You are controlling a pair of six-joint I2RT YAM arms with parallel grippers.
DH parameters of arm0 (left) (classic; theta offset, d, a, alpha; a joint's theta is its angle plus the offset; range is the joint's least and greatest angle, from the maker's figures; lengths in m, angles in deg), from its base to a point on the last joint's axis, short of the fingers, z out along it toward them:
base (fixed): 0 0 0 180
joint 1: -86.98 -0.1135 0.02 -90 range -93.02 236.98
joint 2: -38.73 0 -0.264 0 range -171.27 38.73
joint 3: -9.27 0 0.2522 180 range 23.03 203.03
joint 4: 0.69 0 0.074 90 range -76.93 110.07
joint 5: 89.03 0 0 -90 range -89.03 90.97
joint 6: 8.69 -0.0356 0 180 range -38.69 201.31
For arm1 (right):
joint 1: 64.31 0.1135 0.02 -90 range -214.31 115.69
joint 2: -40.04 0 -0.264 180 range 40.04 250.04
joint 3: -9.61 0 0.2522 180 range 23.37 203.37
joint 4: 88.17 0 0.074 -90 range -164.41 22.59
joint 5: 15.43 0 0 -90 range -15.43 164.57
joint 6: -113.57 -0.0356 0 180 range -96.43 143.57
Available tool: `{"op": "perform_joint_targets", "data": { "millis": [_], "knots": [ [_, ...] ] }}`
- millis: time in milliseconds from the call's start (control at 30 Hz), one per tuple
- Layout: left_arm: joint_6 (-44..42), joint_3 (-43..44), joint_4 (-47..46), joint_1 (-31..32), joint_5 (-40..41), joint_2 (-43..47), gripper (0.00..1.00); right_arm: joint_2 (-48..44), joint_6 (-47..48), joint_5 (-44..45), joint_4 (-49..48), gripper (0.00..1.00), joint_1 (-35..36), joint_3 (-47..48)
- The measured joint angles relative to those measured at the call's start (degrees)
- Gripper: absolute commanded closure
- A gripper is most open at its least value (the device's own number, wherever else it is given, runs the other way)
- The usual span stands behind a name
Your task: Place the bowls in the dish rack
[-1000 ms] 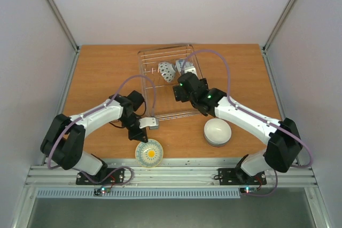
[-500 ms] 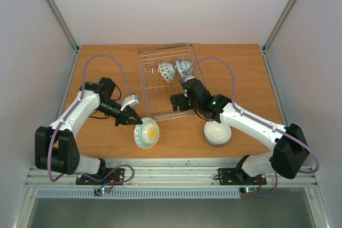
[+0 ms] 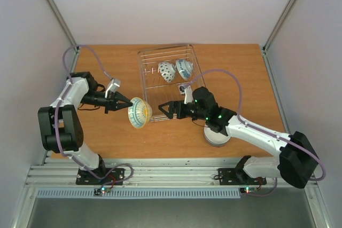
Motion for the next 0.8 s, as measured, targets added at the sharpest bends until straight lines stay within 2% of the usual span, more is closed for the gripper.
{"op": "perform_joint_targets", "data": {
  "millis": [167, 333, 467, 667, 800],
  "knots": [
    [-2.3, 0.0, 1.6, -0.4, -1.6, 0.4, 0.99, -4.4, -4.7, -5.1, -9.9, 0.01, 0.0, -3.5],
    [0.2, -0.1, 1.7, -0.5, -2.0, 2.1, 1.00, -2.8, -7.4, -11.2, -18.4, 0.01, 0.0, -3.6],
    [10.1, -2.2, -4.5, -0.5, -1.9, 6.8, 1.00, 0.7, -8.0, -13.9, -21.0, 0.02, 0.4, -3.4],
    [36.6, -13.3, -29.2, -0.5, 2.9, 20.5, 0.99, 3.2, -6.7, -14.3, -20.1, 0.02, 2.8, -2.7],
    [45.2, -13.5, -34.6, -0.6, 4.4, 21.8, 0.99, 3.1, -5.5, -14.1, -20.2, 0.01, 3.8, -1.8]
  ]
}}
